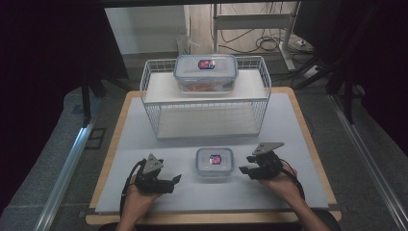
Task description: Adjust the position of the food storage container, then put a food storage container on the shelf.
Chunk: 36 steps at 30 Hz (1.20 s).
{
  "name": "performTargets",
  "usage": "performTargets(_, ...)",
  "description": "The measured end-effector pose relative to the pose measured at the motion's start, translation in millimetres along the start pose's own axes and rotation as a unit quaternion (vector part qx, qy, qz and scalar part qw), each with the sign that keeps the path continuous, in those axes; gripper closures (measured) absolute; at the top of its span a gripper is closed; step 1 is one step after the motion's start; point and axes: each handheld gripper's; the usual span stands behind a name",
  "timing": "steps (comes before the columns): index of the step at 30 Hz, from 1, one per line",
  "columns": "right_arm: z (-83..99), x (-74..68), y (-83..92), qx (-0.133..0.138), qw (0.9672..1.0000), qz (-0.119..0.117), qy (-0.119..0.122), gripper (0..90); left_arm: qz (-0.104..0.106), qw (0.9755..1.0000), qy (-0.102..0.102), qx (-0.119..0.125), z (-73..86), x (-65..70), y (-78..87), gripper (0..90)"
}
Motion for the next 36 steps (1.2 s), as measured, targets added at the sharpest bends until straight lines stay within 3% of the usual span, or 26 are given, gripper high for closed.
performTargets(6, 8.2, 2.7, 3.4, 0.019, 0.9998, 0.004, -0.005, 23.1, -0.004, 1.0, -0.007, -0.005, 2.4, -0.4, -2.8, 8.5)
performTargets(11, 12.9, 7.4, 1.0, 0.02, 0.9997, 0.009, -0.006, 14.9, -0.009, 0.9996, -0.017, -0.019, 2.6, 1.8, -5.8, 7.0)
performTargets(20, 14.2, 10.4, -1.0, 0.02, 0.9997, 0.014, -0.004, 12.9, 0.006, 0.9999, -0.006, -0.007, 2.8, 1.4, -5.7, 5.0)
performTargets(25, 13.7, 11.0, -0.2, 0.025, 0.9996, 0.015, -0.004, 12.5, -0.007, 0.9999, -0.01, -0.002, 2.8, 0.8, -5.0, 5.0)
performTargets(28, 13.5, 11.6, 0.6, 0.024, 0.9996, 0.015, -0.007, 12.1, -0.003, 0.9999, -0.006, 0.011, 3.4, -1.5, -5.3, 5.4)
performTargets(31, 12.5, 11.9, 1.8, 0.025, 0.9995, 0.011, -0.014, 10.2, 0.011, 0.9996, 0.01, 0.026, 2.3, -4.7, -7.8, 3.8)
performTargets(36, 7.9, 10.4, 1.7, 0.019, 0.9998, 0.007, 0.0, 8.3, 0.024, 0.9992, 0.032, 0.008, -8.3, -5.7, -11.0, 3.9)
Point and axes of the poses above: each handheld gripper's, and its own axes: y roughly backward along the jaws, z roughly out of its underside, x roughly to its right, and after that the axes turned 7 degrees about -x, right-handed
